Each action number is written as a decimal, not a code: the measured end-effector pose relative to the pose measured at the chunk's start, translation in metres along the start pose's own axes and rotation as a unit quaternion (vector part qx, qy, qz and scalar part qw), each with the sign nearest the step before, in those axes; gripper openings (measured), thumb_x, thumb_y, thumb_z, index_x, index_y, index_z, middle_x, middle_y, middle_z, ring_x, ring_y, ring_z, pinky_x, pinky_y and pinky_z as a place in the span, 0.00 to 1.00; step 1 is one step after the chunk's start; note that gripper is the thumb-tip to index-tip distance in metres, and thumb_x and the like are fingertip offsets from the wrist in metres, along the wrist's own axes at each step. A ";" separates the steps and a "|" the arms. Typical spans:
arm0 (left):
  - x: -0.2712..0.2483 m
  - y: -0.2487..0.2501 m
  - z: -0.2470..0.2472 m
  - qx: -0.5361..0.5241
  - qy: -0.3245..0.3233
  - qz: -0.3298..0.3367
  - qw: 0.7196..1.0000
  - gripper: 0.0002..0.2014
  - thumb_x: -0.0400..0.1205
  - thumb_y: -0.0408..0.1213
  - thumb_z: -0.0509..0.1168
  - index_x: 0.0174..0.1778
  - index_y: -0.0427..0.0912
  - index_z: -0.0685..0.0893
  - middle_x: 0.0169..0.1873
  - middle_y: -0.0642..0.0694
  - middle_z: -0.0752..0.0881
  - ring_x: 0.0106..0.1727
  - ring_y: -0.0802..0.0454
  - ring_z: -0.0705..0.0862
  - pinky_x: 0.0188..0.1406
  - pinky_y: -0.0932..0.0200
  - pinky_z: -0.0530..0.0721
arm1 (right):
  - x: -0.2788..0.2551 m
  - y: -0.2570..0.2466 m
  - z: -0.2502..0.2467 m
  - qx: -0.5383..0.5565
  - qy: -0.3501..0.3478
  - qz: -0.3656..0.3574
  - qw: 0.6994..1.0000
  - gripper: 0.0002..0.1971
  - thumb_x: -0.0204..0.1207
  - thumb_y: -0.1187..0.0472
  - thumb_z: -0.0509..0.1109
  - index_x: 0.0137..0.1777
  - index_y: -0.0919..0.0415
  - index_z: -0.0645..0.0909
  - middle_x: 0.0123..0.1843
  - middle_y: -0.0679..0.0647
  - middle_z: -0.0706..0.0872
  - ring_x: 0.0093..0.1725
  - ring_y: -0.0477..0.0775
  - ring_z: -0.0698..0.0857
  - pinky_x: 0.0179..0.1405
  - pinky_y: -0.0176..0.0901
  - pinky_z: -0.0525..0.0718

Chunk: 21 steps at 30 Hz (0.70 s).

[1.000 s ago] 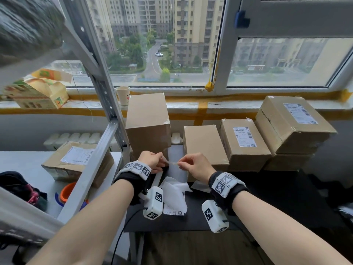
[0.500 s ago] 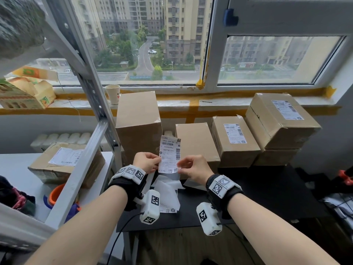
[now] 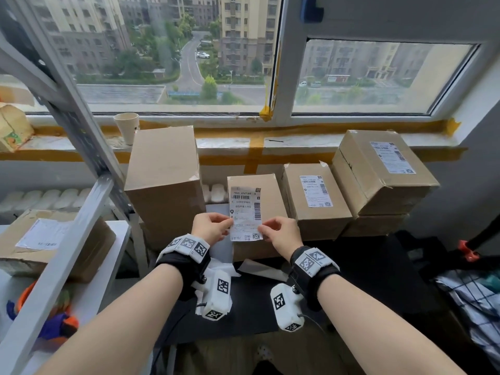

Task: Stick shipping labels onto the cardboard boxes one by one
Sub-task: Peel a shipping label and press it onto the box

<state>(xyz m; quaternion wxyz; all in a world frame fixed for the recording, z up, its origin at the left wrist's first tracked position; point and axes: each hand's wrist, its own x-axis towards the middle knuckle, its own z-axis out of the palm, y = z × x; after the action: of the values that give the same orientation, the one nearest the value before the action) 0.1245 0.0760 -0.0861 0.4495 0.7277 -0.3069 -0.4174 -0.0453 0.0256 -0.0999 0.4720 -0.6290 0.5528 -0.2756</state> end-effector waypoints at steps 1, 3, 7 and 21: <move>0.004 0.001 0.005 0.001 0.000 -0.005 1.000 0.04 0.77 0.31 0.71 0.43 0.34 0.87 0.31 0.45 0.85 0.29 0.56 0.80 0.19 0.74 0.76 | 0.006 0.001 -0.003 -0.001 0.002 0.004 1.000 0.08 0.71 0.63 0.76 0.34 0.52 0.82 0.37 0.53 0.88 0.39 0.55 0.88 0.49 0.54 0.89; 0.013 0.003 0.016 0.002 -0.002 -0.018 1.000 0.04 0.77 0.31 0.71 0.45 0.35 0.86 0.32 0.47 0.84 0.30 0.56 0.81 0.22 0.72 0.78 | 0.017 0.002 -0.009 0.003 0.001 0.010 1.000 0.07 0.73 0.64 0.75 0.36 0.54 0.82 0.40 0.55 0.88 0.43 0.57 0.89 0.49 0.52 0.90; 0.029 0.007 0.034 -0.003 -0.005 -0.040 0.999 0.05 0.78 0.30 0.70 0.48 0.35 0.84 0.33 0.47 0.83 0.31 0.56 0.80 0.28 0.68 0.80 | 0.040 0.004 -0.018 0.009 -0.008 0.024 1.000 0.02 0.74 0.66 0.73 0.41 0.61 0.83 0.43 0.57 0.87 0.43 0.54 0.88 0.48 0.48 0.90; 0.073 0.004 0.065 0.073 0.065 -0.071 0.993 0.02 0.72 0.33 0.75 0.37 0.39 0.89 0.34 0.44 0.88 0.35 0.49 0.84 0.42 0.56 0.86 | 0.095 0.023 -0.017 -0.080 -0.008 0.056 0.995 0.12 0.69 0.58 0.78 0.36 0.49 0.74 0.42 0.56 0.89 0.43 0.58 0.89 0.51 0.54 0.88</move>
<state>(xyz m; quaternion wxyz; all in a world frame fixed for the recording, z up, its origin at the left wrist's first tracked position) 0.1009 -0.0110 -0.1226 0.3837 0.8038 -0.2546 -0.3767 -0.0477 -0.0691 -0.1301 0.4389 -0.6351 0.6036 -0.1991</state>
